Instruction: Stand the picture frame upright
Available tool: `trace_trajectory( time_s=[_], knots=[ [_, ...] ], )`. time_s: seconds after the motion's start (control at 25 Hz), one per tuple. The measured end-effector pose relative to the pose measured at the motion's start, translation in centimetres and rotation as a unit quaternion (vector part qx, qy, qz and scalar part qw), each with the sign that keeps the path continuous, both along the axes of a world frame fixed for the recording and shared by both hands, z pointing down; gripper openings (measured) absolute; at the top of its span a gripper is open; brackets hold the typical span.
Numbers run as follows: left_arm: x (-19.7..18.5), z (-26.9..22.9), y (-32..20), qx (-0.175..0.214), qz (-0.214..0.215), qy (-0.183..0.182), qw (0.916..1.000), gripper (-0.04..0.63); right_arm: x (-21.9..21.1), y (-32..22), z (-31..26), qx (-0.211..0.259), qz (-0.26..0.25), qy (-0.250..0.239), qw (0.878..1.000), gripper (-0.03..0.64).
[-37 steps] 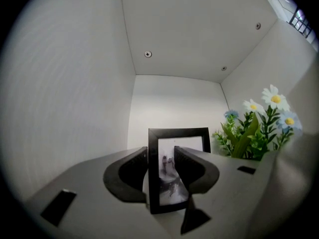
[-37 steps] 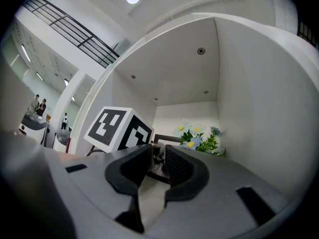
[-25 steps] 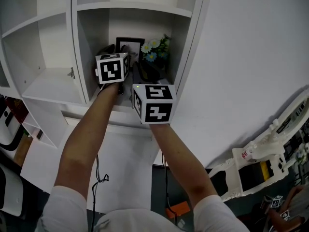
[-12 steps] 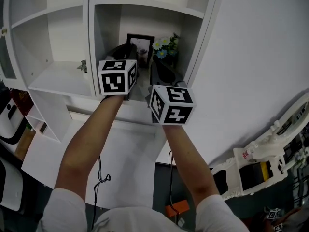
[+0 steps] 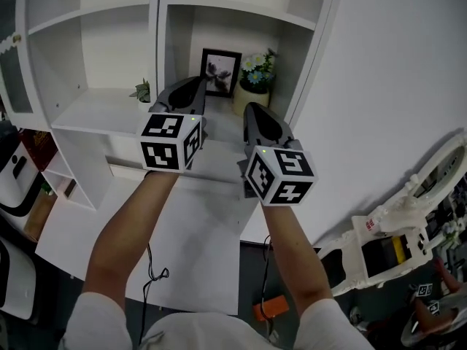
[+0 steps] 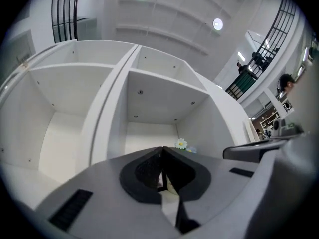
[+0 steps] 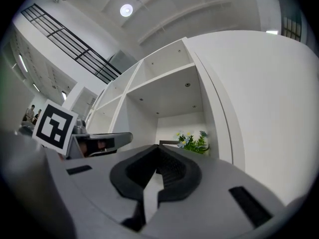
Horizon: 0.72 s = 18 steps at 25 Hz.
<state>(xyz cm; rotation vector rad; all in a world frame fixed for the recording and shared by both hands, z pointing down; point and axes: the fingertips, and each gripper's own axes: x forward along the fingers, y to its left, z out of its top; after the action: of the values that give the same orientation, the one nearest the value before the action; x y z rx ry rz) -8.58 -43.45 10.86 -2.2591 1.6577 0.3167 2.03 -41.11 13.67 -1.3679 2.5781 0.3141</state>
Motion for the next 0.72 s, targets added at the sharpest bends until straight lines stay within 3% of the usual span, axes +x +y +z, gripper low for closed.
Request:
trace_trajectory(
  time_s=[0.4,0.72],
  knots=[
    [-6.1,3.1,12.5,0.034,0.042,0.031,0.9981,0.017,1.3,7.5,2.1,-0.005,0.005,-0.046,0.999,0.009],
    [-10.3,6.6,20.4,0.037,0.034,0.037,0.9981,0.017,3.2,13.8,6.3,-0.033,0.029,-0.06,0.997,0.009]
  ],
)
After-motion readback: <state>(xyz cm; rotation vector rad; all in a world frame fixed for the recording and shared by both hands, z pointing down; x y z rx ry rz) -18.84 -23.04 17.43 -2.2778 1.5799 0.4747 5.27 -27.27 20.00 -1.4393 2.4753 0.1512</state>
